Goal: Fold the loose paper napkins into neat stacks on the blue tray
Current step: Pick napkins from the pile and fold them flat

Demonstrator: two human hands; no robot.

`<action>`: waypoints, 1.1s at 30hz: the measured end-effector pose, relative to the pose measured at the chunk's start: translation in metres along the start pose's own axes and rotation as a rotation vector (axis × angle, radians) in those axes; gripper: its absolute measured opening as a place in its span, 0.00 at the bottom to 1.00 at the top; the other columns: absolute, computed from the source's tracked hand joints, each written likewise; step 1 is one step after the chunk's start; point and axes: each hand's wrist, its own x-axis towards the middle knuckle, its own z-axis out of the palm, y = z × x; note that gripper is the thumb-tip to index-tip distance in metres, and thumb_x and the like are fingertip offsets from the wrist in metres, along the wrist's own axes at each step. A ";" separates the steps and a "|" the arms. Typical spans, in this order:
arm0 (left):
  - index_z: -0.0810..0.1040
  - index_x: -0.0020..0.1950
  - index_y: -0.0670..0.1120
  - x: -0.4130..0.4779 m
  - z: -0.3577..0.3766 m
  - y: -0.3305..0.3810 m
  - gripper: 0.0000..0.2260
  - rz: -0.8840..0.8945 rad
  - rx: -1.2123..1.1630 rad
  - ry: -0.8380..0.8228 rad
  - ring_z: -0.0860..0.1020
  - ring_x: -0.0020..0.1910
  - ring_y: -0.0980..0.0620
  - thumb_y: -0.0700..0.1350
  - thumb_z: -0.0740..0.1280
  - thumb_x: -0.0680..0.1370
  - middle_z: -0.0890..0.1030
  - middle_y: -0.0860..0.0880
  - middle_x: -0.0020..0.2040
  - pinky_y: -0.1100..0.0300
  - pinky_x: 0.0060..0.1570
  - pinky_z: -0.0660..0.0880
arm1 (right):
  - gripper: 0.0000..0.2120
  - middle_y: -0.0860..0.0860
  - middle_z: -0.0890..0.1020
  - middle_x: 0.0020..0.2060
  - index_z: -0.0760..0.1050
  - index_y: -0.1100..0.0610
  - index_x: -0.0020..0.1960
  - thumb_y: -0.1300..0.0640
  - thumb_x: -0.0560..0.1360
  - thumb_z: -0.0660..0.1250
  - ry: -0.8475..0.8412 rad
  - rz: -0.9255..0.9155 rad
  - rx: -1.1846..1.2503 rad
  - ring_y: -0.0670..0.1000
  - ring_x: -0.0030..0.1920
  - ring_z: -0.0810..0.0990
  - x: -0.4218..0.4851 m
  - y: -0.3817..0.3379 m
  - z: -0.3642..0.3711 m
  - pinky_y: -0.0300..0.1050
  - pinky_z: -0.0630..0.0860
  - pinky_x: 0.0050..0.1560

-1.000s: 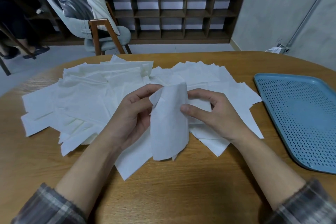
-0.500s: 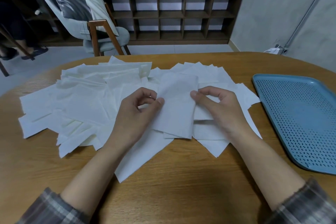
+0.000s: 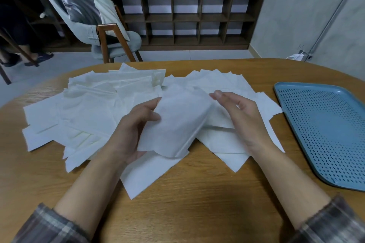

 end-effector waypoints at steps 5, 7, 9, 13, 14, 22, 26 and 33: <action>0.82 0.57 0.40 0.003 0.000 -0.001 0.22 -0.055 -0.040 0.046 0.82 0.47 0.45 0.44 0.71 0.64 0.82 0.40 0.51 0.57 0.42 0.80 | 0.25 0.35 0.85 0.58 0.87 0.47 0.56 0.30 0.76 0.63 -0.109 -0.022 0.060 0.31 0.64 0.77 -0.002 -0.003 0.000 0.38 0.64 0.66; 0.79 0.48 0.44 0.005 0.003 -0.002 0.11 -0.002 0.107 0.142 0.79 0.45 0.45 0.44 0.72 0.68 0.79 0.42 0.46 0.57 0.40 0.76 | 0.27 0.40 0.86 0.58 0.87 0.47 0.55 0.28 0.78 0.62 -0.178 -0.031 0.062 0.39 0.66 0.79 -0.004 -0.003 0.000 0.45 0.66 0.71; 0.76 0.43 0.46 0.006 0.003 -0.003 0.06 0.028 0.231 0.244 0.79 0.44 0.42 0.41 0.73 0.73 0.80 0.41 0.44 0.56 0.41 0.75 | 0.22 0.44 0.88 0.55 0.87 0.50 0.52 0.34 0.77 0.65 -0.234 -0.037 0.078 0.43 0.61 0.84 -0.007 -0.004 0.001 0.41 0.72 0.66; 0.80 0.45 0.48 0.006 0.007 -0.004 0.07 0.090 0.432 0.338 0.71 0.33 0.43 0.45 0.75 0.79 0.71 0.40 0.32 0.58 0.37 0.67 | 0.11 0.48 0.89 0.52 0.87 0.56 0.53 0.50 0.76 0.76 -0.314 -0.025 0.017 0.48 0.55 0.87 -0.010 -0.005 0.001 0.38 0.79 0.56; 0.80 0.46 0.47 0.006 0.008 -0.004 0.06 0.107 0.468 0.361 0.68 0.30 0.47 0.46 0.75 0.80 0.68 0.45 0.29 0.61 0.33 0.65 | 0.11 0.47 0.89 0.52 0.87 0.56 0.55 0.52 0.76 0.77 -0.287 -0.025 -0.005 0.48 0.56 0.87 -0.010 -0.004 0.002 0.42 0.80 0.59; 0.83 0.64 0.47 0.004 0.013 -0.007 0.17 0.065 0.480 0.268 0.87 0.53 0.47 0.40 0.77 0.75 0.88 0.48 0.53 0.52 0.56 0.84 | 0.07 0.47 0.89 0.52 0.86 0.54 0.56 0.57 0.80 0.73 -0.045 0.003 0.101 0.48 0.54 0.87 -0.003 -0.003 -0.003 0.37 0.81 0.51; 0.85 0.60 0.46 0.006 0.010 -0.011 0.11 0.210 0.572 0.339 0.86 0.54 0.50 0.36 0.74 0.79 0.88 0.49 0.53 0.55 0.57 0.83 | 0.09 0.49 0.89 0.53 0.86 0.53 0.56 0.61 0.82 0.68 -0.065 0.075 0.170 0.48 0.55 0.87 -0.001 -0.003 -0.001 0.42 0.80 0.54; 0.86 0.55 0.43 0.009 -0.001 -0.013 0.08 0.311 0.605 0.241 0.83 0.61 0.48 0.36 0.70 0.78 0.87 0.47 0.56 0.53 0.63 0.79 | 0.17 0.50 0.87 0.56 0.88 0.54 0.48 0.63 0.83 0.61 -0.097 0.153 0.246 0.54 0.58 0.85 0.001 -0.005 -0.003 0.48 0.80 0.48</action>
